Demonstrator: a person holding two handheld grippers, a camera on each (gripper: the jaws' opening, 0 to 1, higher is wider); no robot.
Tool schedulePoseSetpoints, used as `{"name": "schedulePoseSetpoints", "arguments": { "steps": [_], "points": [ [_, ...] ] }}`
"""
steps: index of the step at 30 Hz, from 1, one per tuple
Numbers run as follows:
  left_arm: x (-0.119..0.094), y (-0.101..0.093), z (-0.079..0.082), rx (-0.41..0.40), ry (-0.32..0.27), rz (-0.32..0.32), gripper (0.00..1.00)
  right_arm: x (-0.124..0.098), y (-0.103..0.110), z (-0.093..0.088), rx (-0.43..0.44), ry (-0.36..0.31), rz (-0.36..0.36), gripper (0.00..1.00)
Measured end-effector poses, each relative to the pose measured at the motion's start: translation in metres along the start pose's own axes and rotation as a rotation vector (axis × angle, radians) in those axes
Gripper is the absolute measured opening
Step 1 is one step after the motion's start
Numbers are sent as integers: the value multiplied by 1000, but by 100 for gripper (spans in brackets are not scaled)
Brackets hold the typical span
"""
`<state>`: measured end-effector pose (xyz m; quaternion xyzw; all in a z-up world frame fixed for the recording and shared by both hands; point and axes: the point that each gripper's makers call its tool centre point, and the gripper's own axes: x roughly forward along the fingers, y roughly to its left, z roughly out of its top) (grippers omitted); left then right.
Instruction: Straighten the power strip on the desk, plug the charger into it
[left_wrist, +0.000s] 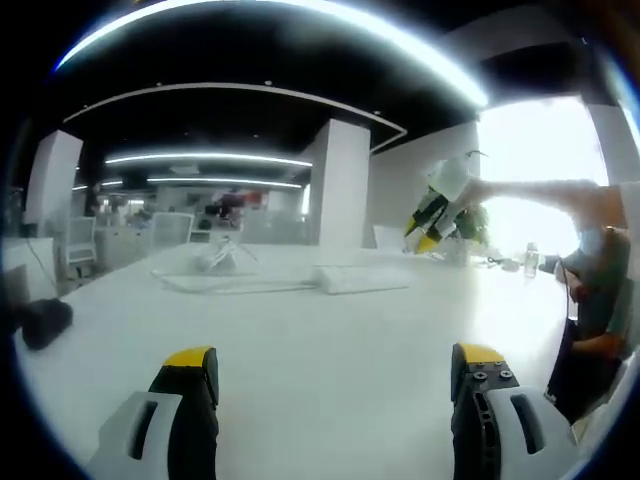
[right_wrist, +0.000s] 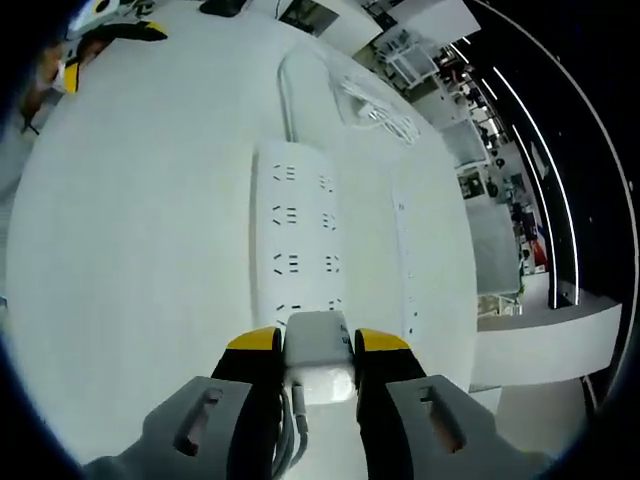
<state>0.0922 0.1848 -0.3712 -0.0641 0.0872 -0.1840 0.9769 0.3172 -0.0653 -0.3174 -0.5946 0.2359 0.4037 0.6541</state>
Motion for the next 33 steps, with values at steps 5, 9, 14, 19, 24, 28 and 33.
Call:
{"name": "schedulePoseSetpoints", "arguments": {
  "steps": [5,9,14,19,24,28,33],
  "points": [
    [0,1,0,0,0,1,99,5,6,1,-3,20,26,26],
    [-1,2,-1,0,3,4,99,9,9,1,-12,36,40,26],
    [-2,4,-3,-1,8,8,99,14,13,-2,-32,67,56,26],
    [-3,5,-1,-2,4,11,99,17,11,-4,-32,97,75,26],
    [-2,3,-1,2,4,4,99,22,10,-7,-34,136,94,26],
    [-2,3,-1,0,0,5,99,25,11,-7,-36,148,111,26],
    [-3,5,0,-1,1,9,99,29,14,-6,-40,170,135,26]
  ]
}}
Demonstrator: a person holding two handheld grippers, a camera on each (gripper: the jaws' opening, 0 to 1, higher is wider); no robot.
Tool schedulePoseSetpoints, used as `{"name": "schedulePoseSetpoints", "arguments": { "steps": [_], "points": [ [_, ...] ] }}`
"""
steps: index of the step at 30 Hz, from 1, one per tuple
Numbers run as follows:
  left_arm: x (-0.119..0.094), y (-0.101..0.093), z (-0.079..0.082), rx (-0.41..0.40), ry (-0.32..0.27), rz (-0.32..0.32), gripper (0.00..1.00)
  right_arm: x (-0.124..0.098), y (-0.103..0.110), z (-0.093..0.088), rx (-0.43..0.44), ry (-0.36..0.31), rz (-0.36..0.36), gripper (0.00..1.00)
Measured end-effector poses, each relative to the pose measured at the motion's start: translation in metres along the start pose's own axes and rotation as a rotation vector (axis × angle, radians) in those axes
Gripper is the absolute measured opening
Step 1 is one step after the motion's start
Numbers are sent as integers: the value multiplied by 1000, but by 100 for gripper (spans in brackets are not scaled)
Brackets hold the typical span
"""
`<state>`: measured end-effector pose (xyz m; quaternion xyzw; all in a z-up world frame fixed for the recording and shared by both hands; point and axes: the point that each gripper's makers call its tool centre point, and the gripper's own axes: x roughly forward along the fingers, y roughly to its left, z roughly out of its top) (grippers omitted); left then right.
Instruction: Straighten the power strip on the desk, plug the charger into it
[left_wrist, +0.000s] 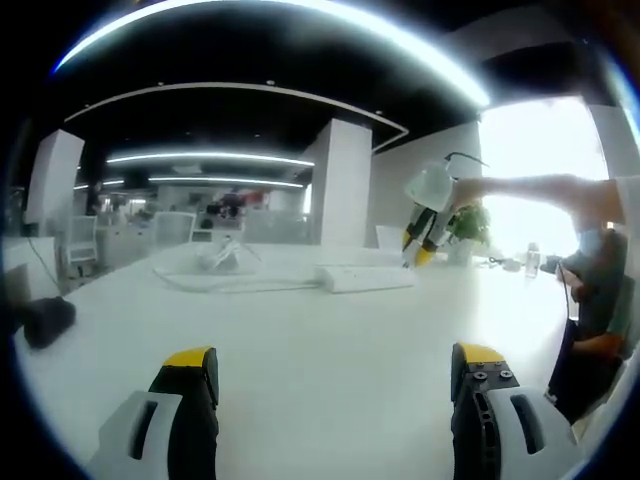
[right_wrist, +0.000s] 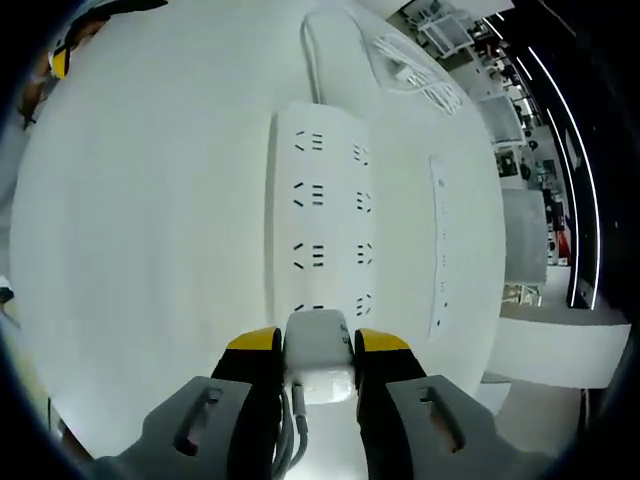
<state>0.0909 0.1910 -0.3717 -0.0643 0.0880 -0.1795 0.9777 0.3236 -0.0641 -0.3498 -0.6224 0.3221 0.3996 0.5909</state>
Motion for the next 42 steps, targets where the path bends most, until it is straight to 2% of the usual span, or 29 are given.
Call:
{"name": "schedulePoseSetpoints", "arguments": {
  "steps": [4,16,42],
  "points": [
    [-1,1,1,0,-3,1,99,2,2,-1,8,26,30,26],
    [-1,1,-1,-3,-2,2,99,5,0,-3,-23,68,27,26],
    [0,0,-3,1,5,4,99,11,-1,0,-3,82,49,26]
  ]
}}
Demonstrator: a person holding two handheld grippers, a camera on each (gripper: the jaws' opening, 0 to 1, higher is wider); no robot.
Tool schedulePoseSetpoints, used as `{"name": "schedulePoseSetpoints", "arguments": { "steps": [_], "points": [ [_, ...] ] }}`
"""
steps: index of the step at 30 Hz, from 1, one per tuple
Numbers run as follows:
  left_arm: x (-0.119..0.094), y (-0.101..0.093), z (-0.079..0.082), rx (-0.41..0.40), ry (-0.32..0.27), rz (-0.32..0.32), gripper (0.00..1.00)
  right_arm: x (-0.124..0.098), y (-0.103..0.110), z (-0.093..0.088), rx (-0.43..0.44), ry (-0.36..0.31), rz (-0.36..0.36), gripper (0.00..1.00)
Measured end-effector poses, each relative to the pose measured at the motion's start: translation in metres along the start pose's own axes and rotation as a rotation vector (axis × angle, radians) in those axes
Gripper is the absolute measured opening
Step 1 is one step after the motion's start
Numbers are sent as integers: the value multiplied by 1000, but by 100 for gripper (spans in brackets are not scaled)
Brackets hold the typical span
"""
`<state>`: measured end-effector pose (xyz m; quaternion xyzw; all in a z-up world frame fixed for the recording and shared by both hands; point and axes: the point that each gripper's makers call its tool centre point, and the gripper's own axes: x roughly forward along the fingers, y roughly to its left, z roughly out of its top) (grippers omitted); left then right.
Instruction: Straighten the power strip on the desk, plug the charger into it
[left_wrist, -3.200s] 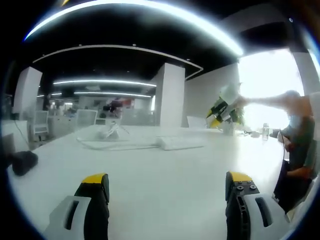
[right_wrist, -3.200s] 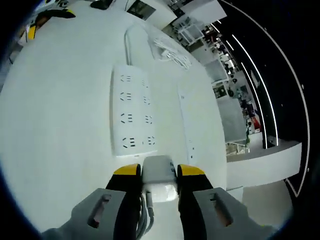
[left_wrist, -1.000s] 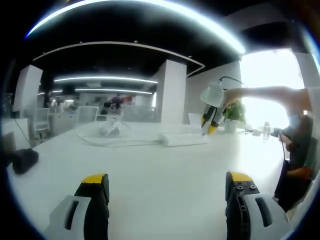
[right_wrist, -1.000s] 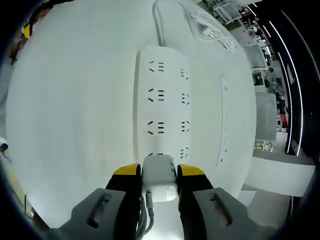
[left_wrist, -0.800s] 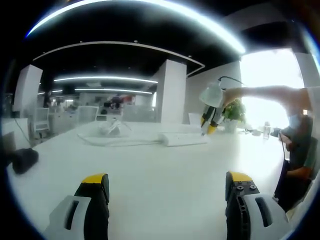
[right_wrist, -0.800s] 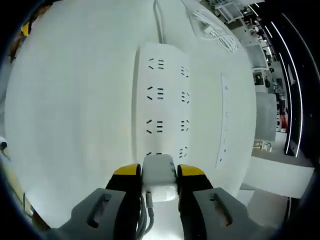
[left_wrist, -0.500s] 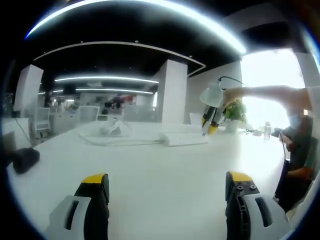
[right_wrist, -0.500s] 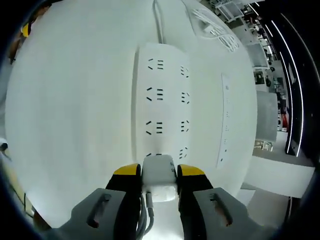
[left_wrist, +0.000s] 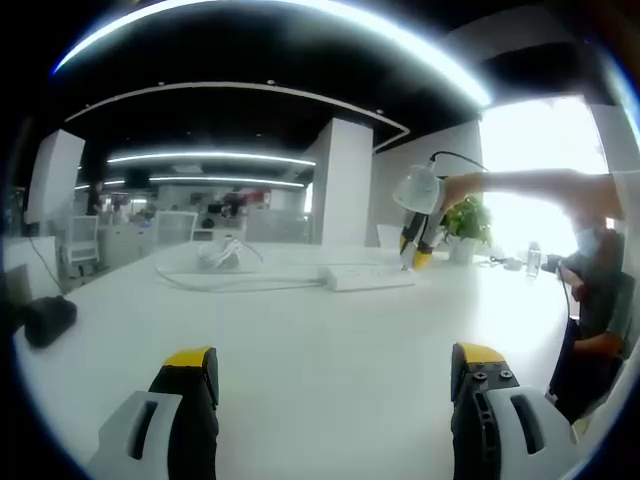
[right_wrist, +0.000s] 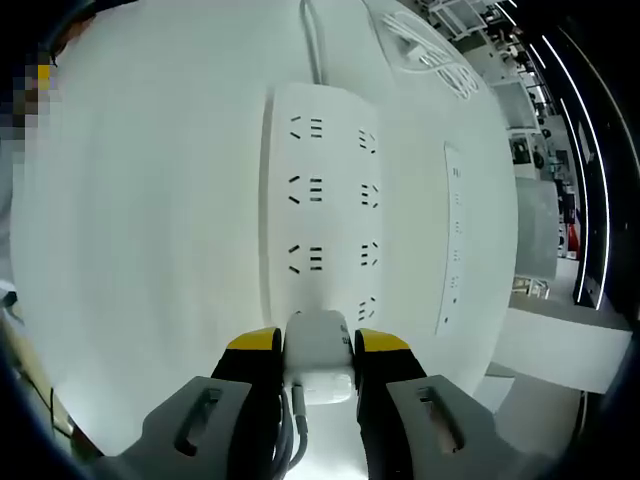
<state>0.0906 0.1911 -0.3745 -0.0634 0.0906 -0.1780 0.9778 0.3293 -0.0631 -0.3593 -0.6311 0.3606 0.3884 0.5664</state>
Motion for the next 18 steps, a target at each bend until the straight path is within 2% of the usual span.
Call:
{"name": "schedulePoseSetpoints", "arguments": {
  "steps": [18],
  "points": [
    [5,-4,1,2,3,-8,99,0,-1,2,24,-25,6,26]
  ]
}}
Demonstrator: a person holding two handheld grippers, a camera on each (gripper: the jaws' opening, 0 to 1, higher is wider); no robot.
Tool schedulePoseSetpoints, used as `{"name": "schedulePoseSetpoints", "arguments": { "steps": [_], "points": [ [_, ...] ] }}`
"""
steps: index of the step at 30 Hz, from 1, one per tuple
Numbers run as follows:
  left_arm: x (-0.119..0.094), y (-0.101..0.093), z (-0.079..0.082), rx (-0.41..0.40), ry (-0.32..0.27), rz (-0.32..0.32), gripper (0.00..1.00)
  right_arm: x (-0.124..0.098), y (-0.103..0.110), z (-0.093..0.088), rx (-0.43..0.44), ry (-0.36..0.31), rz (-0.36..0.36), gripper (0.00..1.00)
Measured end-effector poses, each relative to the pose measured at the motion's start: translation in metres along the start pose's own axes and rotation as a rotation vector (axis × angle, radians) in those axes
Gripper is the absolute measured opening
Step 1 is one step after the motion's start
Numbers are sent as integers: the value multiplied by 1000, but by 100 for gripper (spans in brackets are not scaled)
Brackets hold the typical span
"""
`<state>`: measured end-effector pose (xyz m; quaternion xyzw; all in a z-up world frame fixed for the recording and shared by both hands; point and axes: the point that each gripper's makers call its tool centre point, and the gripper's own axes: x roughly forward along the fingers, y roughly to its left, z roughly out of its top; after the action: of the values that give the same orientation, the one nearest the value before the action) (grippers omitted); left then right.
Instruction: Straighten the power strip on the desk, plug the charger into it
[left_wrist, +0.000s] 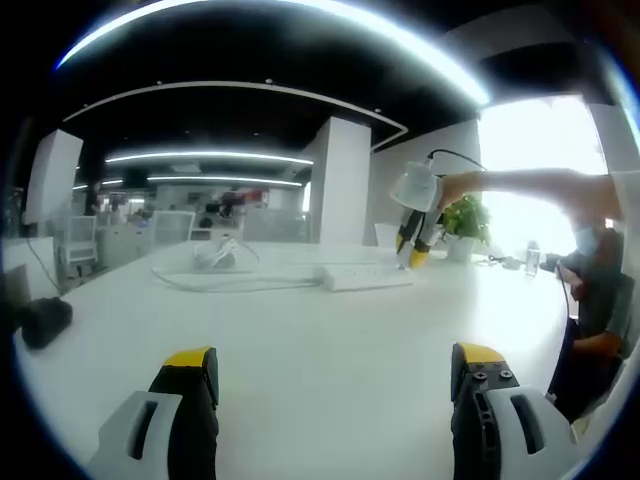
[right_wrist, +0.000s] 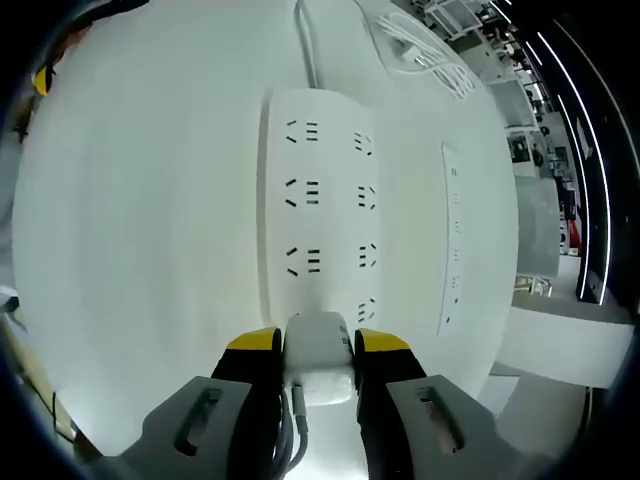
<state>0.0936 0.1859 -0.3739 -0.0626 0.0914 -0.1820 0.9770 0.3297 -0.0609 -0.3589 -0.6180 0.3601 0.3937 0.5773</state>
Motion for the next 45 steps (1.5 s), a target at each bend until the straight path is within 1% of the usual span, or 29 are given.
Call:
{"name": "schedulePoseSetpoints", "arguments": {
  "steps": [12,16,17,18,22,25,34,38,43,44,45],
  "points": [
    [1,-2,-1,1,5,-5,99,0,0,2,11,-7,-3,26],
    [1,-3,-1,2,6,-7,99,2,0,10,25,-34,-7,26],
    [0,-4,-1,3,6,-7,99,10,2,7,12,-16,-2,26],
    [0,-3,-1,4,5,-6,99,8,-1,11,16,-15,-11,26],
    [-4,3,0,4,8,13,99,6,-2,9,16,-31,-2,26],
    [-5,7,2,-2,-2,24,99,6,-2,9,24,-48,-8,26],
    [-3,-2,4,14,3,8,99,5,-1,8,30,-55,-19,27],
    [-3,-2,4,16,3,10,99,5,-1,8,29,-68,-22,27],
    [-4,-3,8,23,-2,10,99,2,-2,7,43,-108,-8,27],
    [-4,-3,8,24,-5,12,99,0,-2,8,45,-119,-8,28],
    [-4,-3,9,25,-7,13,99,-2,-3,10,44,-134,-13,32]
  ]
}}
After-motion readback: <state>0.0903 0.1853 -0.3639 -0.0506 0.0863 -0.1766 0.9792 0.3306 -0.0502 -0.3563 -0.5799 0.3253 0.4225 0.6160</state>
